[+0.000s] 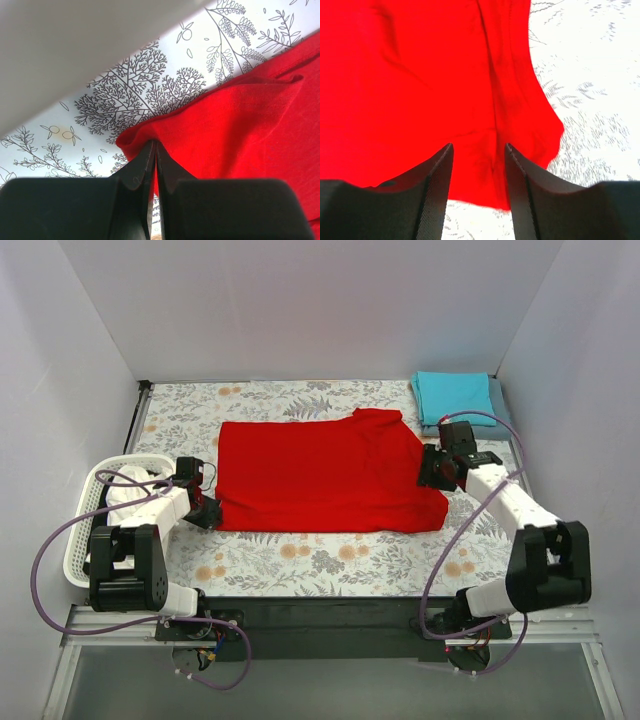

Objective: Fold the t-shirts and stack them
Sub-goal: Fold the tshirt

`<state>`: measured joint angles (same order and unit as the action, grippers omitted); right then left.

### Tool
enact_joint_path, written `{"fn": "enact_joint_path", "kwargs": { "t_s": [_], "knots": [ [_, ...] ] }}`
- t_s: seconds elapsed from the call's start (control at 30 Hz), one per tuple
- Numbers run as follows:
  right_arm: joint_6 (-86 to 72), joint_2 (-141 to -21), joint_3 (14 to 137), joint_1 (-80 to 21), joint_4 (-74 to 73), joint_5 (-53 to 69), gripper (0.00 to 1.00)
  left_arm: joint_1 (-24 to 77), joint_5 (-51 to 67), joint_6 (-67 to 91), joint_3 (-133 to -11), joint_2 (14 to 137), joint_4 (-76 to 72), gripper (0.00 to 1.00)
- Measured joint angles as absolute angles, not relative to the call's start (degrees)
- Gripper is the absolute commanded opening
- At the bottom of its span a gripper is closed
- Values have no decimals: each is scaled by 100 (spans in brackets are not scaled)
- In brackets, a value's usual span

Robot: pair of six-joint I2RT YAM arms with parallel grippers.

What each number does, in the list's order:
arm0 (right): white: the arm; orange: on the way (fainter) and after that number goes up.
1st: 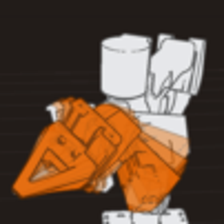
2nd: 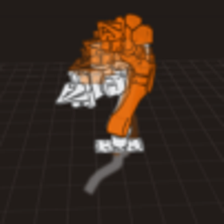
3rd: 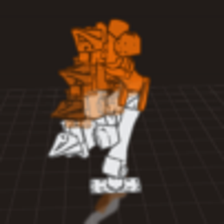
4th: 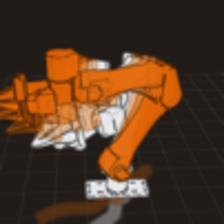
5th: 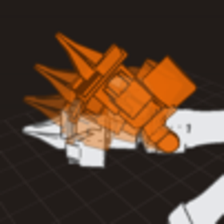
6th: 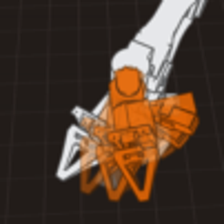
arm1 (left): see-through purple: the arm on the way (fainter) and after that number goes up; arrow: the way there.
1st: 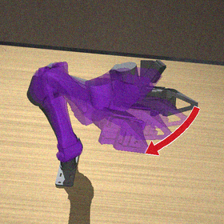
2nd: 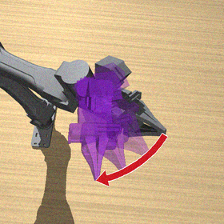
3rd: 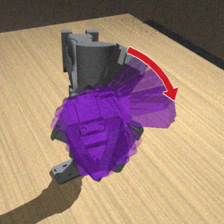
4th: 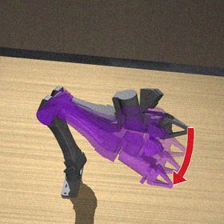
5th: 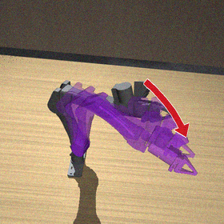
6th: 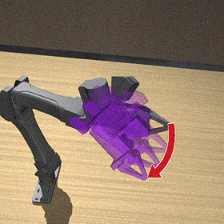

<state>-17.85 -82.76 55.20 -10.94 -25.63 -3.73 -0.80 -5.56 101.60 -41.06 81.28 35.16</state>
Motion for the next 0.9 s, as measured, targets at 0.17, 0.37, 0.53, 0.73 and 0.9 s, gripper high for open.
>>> {"fn": "enact_joint_path", "kwargs": {
  "t_s": [0.17,0.37,0.53,0.73,0.9],
  "knots": [
    [-2117,-7168,4945,-1105,-2692,-303,27,-80,-554,10160,-4097,8121,3503,2],
    [-2541,-6888,4340,-1291,-2679,40,16,-80,-548,10154,-4091,8121,3492,2],
    [-2709,-7312,3983,-1341,-2604,60,16,-84,-537,10143,-4091,8125,3489,2],
    [-2766,-7800,3804,-980,-2316,10,17,-91,-534,10143,-4091,8128,3492,3],
    [-2783,-7642,3675,-744,-2200,16,24,-91,-532,10167,-4018,8068,3426,3]
  ]
}}
